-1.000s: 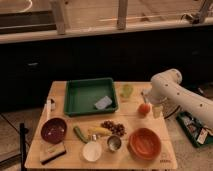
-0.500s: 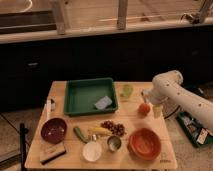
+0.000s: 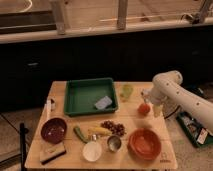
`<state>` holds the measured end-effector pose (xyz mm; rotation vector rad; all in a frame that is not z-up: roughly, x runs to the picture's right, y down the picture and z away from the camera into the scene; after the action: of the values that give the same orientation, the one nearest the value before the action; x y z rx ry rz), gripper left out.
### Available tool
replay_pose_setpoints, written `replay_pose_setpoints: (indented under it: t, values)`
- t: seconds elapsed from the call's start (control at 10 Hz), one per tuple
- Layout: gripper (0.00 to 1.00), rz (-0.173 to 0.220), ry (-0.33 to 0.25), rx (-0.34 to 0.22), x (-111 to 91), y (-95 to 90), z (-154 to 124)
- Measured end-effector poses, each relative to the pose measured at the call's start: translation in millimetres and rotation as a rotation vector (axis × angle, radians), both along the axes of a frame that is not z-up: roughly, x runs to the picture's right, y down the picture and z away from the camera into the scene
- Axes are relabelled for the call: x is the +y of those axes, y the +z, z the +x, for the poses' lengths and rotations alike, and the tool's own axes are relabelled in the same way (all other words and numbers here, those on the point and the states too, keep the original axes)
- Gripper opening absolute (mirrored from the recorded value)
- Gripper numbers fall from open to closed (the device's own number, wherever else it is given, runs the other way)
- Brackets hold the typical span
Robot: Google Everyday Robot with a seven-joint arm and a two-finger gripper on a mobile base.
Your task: Place apple in paper cup
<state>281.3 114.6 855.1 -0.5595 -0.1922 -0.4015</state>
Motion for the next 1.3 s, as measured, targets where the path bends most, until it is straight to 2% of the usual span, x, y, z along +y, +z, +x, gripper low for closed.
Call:
replay_pose_setpoints:
  t: [0.7,1.3]
  values:
    - [0.8,-0.025,-0.051,-0.09,4.0,17.5,-10.5]
    - [0.8,-0.048,-0.074,-0.13,9.5,29.8,-21.1]
